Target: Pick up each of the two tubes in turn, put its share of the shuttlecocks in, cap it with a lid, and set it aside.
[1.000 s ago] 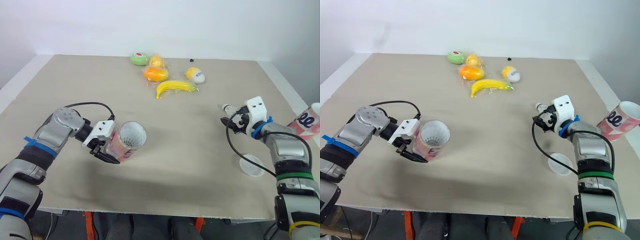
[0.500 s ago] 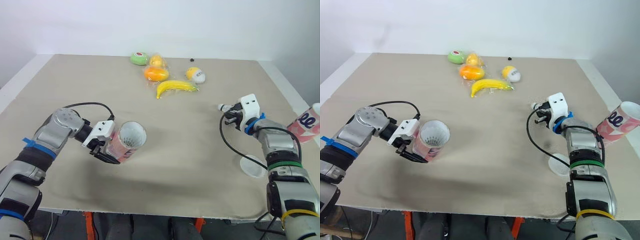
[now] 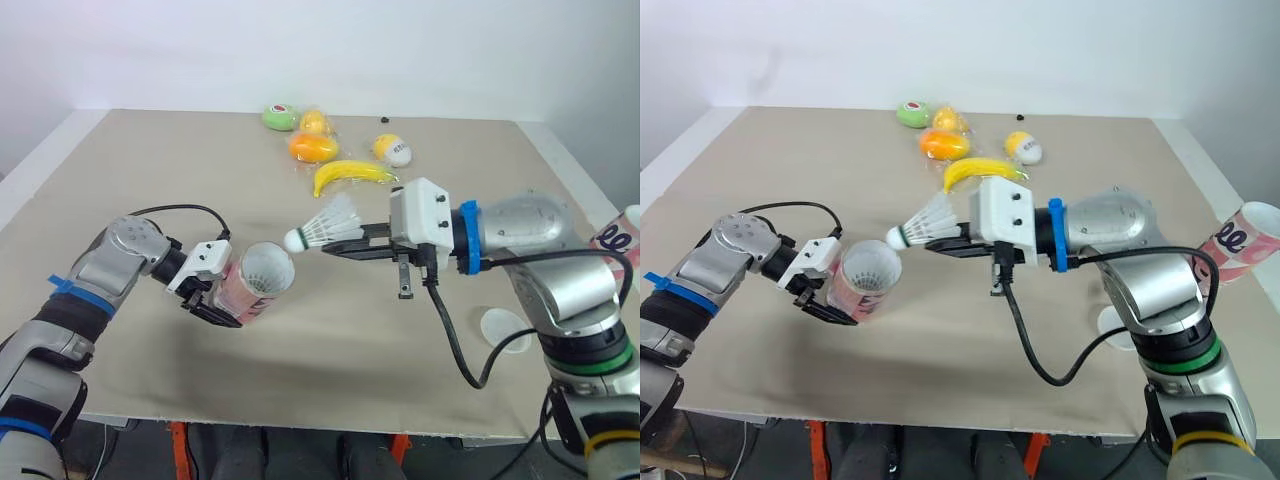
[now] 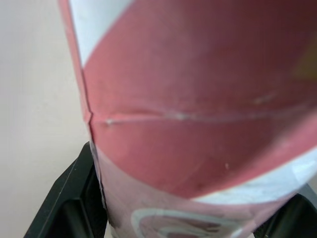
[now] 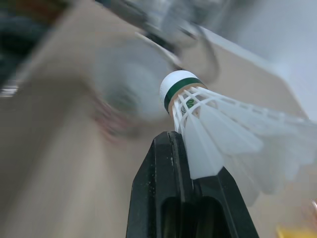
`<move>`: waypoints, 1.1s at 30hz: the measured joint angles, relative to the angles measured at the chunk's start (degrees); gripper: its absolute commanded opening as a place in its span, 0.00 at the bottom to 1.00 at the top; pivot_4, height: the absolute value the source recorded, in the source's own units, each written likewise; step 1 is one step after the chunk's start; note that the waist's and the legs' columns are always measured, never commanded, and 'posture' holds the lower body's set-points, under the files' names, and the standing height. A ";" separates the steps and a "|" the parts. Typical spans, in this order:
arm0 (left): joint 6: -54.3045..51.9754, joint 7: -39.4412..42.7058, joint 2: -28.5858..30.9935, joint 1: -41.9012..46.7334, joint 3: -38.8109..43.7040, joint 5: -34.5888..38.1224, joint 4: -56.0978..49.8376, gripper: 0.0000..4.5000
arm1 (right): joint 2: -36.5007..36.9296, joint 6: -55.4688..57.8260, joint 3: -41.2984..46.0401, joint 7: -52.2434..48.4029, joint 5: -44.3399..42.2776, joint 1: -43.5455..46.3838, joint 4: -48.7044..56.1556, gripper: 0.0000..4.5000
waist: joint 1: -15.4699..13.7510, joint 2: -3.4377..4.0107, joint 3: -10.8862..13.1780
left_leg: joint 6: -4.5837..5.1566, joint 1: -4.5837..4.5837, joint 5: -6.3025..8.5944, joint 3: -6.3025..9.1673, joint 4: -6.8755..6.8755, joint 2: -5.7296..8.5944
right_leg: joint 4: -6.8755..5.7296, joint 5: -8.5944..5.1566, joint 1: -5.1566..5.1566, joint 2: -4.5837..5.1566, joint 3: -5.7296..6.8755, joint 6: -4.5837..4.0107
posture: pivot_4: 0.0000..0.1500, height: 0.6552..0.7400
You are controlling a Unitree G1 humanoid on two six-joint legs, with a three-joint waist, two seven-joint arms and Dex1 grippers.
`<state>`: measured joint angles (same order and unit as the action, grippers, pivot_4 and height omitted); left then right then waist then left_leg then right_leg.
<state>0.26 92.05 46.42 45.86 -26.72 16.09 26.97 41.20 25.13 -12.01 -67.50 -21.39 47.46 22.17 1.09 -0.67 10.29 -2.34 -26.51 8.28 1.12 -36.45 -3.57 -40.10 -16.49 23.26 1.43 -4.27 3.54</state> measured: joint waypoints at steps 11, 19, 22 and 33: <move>0.68 0.55 -0.10 0.32 -0.25 0.07 0.59 0.69 | -3.20 -1.86 -9.18 -6.62 6.13 9.36 -9.58 0.30 | -0.09 -0.03 -0.02 | -0.01 -0.01 -0.02 -0.01 0.07 -0.02 | -0.04 0.20 0.07 -0.03 0.00 -0.08 | 1.00 0.43; 0.79 0.54 -0.11 0.36 -0.24 -0.01 0.70 0.69 | -7.07 -0.26 -9.33 -10.07 2.97 13.69 -10.52 0.97 | -0.08 -0.03 -0.02 | -0.01 0.00 -0.02 0.01 0.07 -0.03 | -0.04 0.21 0.06 -0.04 0.03 -0.06 | 1.00 0.43; 0.93 0.54 -0.13 0.37 -0.25 -0.01 0.74 0.69 | -8.16 3.09 -5.94 -10.74 -2.45 13.70 -10.77 0.97 | -0.08 -0.04 -0.02 | -0.01 -0.01 -0.02 0.02 0.07 -0.03 | -0.04 0.23 0.03 -0.03 0.04 -0.09 | 1.00 0.43; 1.21 0.56 -0.32 0.86 -0.46 -0.20 1.52 0.69 | -10.89 -1.20 -9.12 -12.81 1.92 15.05 -18.06 0.18 | -0.08 -0.03 -0.02 | -0.02 0.01 -0.03 0.02 0.06 -0.04 | -0.06 0.21 0.07 -0.05 0.06 -0.03 | 1.00 0.43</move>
<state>1.47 92.61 46.10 46.72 -27.18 15.89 28.48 30.31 23.93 -21.13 -80.31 -19.48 62.50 4.11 1.01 -0.70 10.27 -2.36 -26.50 8.25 1.14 -36.39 -3.61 -40.17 -16.27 23.33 1.37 -4.22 3.51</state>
